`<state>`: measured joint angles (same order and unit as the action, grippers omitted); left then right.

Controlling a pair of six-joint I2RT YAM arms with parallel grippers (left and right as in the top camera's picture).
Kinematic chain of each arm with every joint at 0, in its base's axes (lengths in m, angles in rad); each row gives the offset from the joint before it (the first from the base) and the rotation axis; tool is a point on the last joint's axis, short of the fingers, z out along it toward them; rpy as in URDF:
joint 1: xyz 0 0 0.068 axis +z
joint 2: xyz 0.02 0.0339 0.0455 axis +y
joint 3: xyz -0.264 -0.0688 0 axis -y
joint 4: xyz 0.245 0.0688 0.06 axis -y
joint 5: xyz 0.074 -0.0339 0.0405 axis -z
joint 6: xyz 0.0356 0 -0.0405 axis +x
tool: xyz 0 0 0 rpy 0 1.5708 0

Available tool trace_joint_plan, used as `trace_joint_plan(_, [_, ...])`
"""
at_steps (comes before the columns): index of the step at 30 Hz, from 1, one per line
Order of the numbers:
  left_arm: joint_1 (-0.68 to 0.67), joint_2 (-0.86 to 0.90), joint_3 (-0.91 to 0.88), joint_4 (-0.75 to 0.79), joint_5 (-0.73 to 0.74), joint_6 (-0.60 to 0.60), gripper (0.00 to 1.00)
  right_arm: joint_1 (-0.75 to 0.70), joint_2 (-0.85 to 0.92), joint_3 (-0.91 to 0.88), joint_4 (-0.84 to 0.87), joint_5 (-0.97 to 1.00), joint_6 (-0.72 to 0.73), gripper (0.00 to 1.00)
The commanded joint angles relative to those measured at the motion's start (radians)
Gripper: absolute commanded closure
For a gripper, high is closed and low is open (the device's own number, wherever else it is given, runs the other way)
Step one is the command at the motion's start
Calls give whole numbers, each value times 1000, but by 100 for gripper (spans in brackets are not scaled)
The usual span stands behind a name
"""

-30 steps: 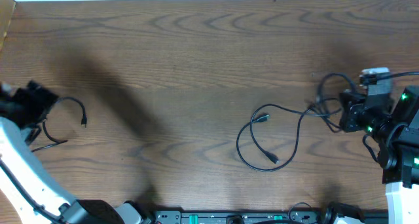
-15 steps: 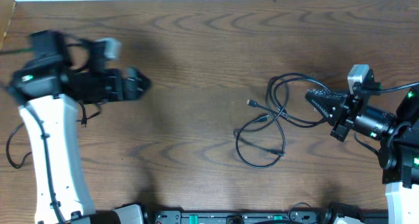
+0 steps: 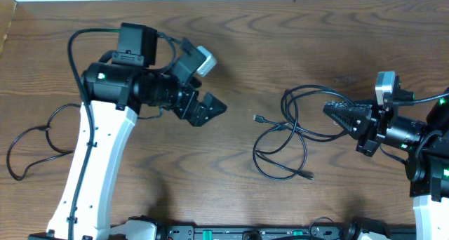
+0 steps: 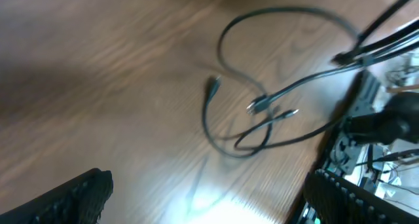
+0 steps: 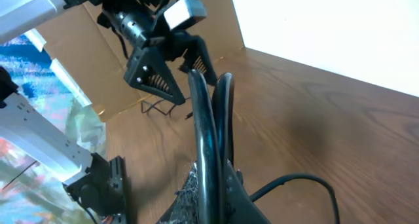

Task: Untangle cables

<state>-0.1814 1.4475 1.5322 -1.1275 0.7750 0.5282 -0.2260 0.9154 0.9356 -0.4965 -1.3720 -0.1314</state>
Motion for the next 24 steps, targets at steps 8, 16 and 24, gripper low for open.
trace_joint_plan(8, [-104, -5, 10, 94, 273, 29, 2, 15, -8, 18, 7, -190, -79, 99])
trace_joint_plan(16, [-198, -5, 10, 137, 272, 29, 2, 78, -8, 18, 18, -190, -87, 99])
trace_joint_plan(24, [-202, -5, 10, 147, 269, 29, 5, 84, -8, 18, 22, -190, -87, 99])
